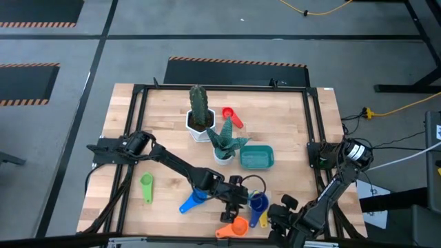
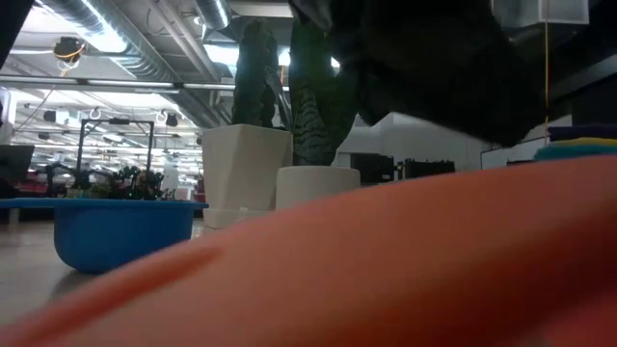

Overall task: Nest measuring cups in basket
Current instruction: Stack the dark blue measuring cup on top of the yellow measuring cup

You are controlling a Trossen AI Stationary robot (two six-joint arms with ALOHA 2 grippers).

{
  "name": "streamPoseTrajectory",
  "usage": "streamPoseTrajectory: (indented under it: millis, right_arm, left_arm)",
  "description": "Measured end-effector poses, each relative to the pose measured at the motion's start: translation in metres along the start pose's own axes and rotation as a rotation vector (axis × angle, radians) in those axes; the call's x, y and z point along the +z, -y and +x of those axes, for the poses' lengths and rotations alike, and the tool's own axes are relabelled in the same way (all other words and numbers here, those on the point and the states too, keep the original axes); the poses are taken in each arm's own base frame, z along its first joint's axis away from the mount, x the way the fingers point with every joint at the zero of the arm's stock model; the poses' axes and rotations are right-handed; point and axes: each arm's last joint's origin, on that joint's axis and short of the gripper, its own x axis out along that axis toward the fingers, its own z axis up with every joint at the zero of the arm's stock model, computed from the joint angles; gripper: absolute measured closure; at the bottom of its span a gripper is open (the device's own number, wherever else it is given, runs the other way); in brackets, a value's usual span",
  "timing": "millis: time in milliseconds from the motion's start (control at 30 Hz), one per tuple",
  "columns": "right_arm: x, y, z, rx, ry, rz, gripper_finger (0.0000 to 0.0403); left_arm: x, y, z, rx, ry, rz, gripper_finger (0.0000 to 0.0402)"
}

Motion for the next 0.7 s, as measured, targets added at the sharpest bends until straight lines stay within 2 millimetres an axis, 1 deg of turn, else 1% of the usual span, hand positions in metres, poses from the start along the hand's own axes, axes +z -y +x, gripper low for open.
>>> streamPoseTrajectory:
  millis: [167,333,500,633,700]
  right_arm:
    - [0.000,-0.001,0.000,0.010,0.001,0.004,0.0273]
    - [0.001,-0.001,-0.003,0.015,0.001,0.005,0.0272]
    - [0.002,0.003,-0.005,-0.019,-0.003,-0.010,0.0273]
    - [0.006,0.005,-0.003,-0.034,-0.001,-0.001,0.0273]
    - [0.009,0.005,-0.002,-0.036,0.000,0.005,0.0273]
  left_arm:
    - [-0.005,-0.001,0.000,0.003,-0.058,-0.049,0.0315]
    - [-0.006,0.000,0.000,-0.009,-0.062,-0.050,0.0316]
    - [-0.006,0.000,0.000,-0.009,-0.062,-0.051,0.0316]
    - [-0.008,-0.001,0.006,-0.014,-0.053,-0.082,0.0316]
    - [-0.010,-0.001,0.013,-0.023,-0.036,-0.096,0.0316]
